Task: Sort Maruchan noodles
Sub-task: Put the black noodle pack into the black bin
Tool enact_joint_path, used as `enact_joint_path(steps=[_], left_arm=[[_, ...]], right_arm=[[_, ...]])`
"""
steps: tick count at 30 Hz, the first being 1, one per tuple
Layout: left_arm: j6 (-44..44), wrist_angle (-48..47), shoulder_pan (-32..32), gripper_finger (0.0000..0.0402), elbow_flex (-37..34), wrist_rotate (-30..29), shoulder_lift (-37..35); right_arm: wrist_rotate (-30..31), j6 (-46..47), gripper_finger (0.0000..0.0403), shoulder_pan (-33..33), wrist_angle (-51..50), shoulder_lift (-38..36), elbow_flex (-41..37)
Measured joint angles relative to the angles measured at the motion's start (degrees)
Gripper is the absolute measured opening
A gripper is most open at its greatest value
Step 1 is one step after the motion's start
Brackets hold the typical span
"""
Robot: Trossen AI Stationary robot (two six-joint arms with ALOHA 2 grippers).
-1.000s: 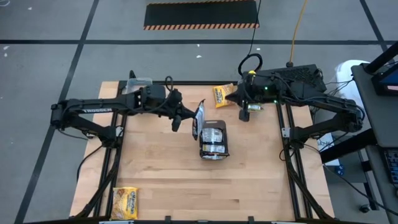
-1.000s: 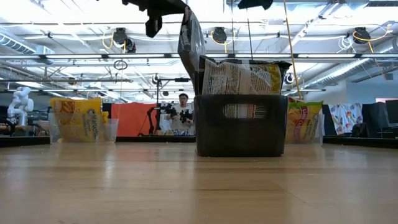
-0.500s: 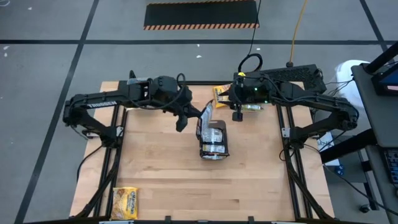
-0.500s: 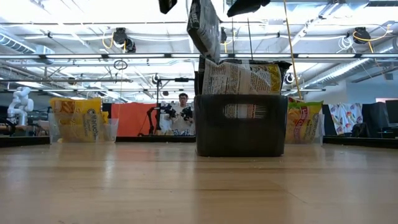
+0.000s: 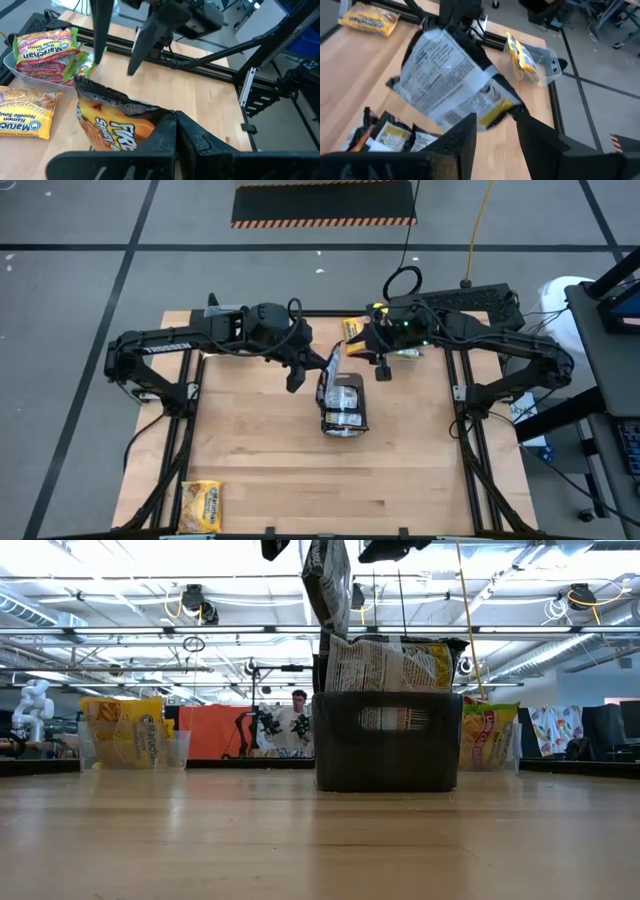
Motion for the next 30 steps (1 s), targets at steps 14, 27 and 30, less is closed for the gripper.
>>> enact_joint_path(steps=[14, 27, 30], left_arm=[[-0.95, 0.66, -0.83, 0.0, -0.02, 0.0, 0.0], [-1.02, 0.74, -1.02, 0.0, -0.04, 0.0, 0.0], [-1.04, 1.1, -1.3, 0.0, -0.04, 0.0, 0.0]], right_arm=[[0.3, -5.62, 0.0137, -0.03, 3.12, 2.55, -0.03], [0.26, -5.76, 0.0137, -0.12, 5.19, 2.44, -0.01], [0.23, -5.76, 0.0137, -0.48, 5.19, 2.41, -0.01]])
